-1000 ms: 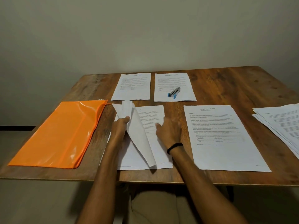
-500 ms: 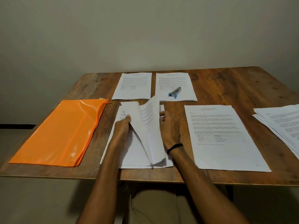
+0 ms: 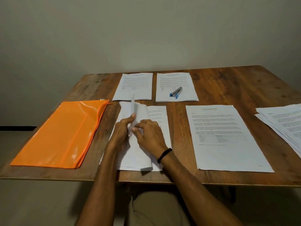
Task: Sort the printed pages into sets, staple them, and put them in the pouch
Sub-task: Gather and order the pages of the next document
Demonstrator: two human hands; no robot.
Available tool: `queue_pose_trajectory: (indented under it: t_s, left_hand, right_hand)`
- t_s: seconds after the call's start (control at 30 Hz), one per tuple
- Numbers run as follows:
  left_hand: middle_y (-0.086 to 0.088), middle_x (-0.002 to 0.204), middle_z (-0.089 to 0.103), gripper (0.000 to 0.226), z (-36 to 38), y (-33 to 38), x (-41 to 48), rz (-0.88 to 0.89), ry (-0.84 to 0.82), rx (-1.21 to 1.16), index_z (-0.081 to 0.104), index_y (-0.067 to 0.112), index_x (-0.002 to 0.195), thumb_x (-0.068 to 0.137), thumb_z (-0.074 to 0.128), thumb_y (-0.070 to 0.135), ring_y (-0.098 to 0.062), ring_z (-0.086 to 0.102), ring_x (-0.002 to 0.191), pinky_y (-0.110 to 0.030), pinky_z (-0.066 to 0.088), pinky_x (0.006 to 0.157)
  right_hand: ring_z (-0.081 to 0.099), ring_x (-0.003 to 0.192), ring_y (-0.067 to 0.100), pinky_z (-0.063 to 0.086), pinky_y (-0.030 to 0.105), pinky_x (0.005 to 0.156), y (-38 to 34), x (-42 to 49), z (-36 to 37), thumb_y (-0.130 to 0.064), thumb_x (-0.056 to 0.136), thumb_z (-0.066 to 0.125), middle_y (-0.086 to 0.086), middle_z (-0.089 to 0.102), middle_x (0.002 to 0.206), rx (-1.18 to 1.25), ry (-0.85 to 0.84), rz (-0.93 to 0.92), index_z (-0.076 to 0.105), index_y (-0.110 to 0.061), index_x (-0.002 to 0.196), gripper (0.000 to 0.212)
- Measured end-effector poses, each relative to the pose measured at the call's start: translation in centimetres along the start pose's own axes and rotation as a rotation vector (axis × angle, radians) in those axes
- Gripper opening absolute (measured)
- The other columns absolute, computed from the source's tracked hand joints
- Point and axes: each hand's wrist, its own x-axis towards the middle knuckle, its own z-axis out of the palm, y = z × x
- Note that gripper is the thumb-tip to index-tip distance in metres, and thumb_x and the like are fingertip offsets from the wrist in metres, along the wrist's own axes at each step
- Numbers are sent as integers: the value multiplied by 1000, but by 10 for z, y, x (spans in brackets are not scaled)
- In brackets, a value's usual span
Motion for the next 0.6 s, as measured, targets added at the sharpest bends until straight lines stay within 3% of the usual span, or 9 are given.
queue_pose_trajectory:
  t_s: [0.07, 0.13, 0.2, 0.23, 0.27, 0.33, 0.4, 0.47, 0.6]
  left_hand:
    - [-16, 100, 73, 69, 0, 3, 0, -66, -27, 22, 65, 13, 117, 80, 60, 71, -31, 72, 94, -38, 57, 76]
    - [-15, 93, 74, 72, 1, 1, 0, -8, -30, 18, 66, 10, 109, 69, 69, 70, -28, 74, 88, -39, 59, 74]
    - [-16, 97, 72, 70, -1, -8, 9, 103, 49, 52, 63, 9, 110, 72, 76, 66, -27, 71, 90, -49, 58, 87]
    - [-13, 101, 70, 63, -1, -11, 11, 123, 107, 68, 61, 10, 111, 80, 71, 65, -25, 69, 94, -49, 55, 92]
    - [-7, 103, 69, 57, -1, -13, 11, 129, 158, 72, 60, 13, 110, 86, 63, 65, -23, 66, 96, -46, 54, 93]
    - [-6, 109, 70, 69, -2, -16, 15, 116, 161, 76, 62, 14, 106, 81, 56, 78, -25, 68, 101, -48, 53, 95]
    - [-8, 103, 70, 56, 3, -10, 10, 101, 200, 86, 62, 17, 98, 90, 50, 71, -25, 69, 93, -43, 57, 84]
    - [-3, 90, 65, 40, 6, -8, 10, 68, 258, 128, 57, 17, 90, 103, 41, 52, -17, 64, 80, -28, 48, 65]
    - [-3, 89, 63, 36, 6, -9, 15, 58, 293, 129, 55, 17, 88, 105, 42, 46, -16, 62, 78, -29, 46, 69]
  right_hand:
    - [60, 106, 18, 51, 42, 97, 2, 0, -3, -38, 100, 56, -1, 70, 116, 75, -47, -15, 72, -20, 115, 29]
    - [61, 108, 19, 51, 44, 98, 5, 2, -8, -35, 101, 55, 1, 70, 119, 167, -73, -4, 70, -17, 118, 29]
    - [56, 120, 20, 48, 43, 104, 8, 3, -13, -39, 99, 58, 3, 63, 132, 193, -34, 61, 62, -18, 131, 39]
    - [53, 125, 20, 47, 42, 106, 9, 4, -16, -44, 96, 61, 3, 57, 138, 197, -4, 118, 55, -19, 137, 49]
    - [52, 127, 21, 49, 40, 104, 11, 4, -19, -47, 93, 64, 3, 54, 141, 221, 34, 179, 49, -20, 142, 57]
    - [57, 123, 24, 55, 32, 91, 16, 5, -25, -46, 92, 66, 4, 55, 140, 318, 113, 286, 43, -18, 143, 63]
    - [63, 118, 24, 53, 19, 76, 26, 5, -30, -35, 95, 65, 3, 59, 138, 424, 178, 387, 43, -16, 141, 54]
    - [67, 113, 23, 52, 15, 69, 37, 5, -36, -26, 98, 63, 2, 63, 134, 450, 220, 453, 47, -17, 133, 40]
    - [66, 112, 23, 44, 10, 61, 48, 5, -44, -15, 99, 59, 4, 66, 129, 428, 208, 495, 54, -13, 123, 24]
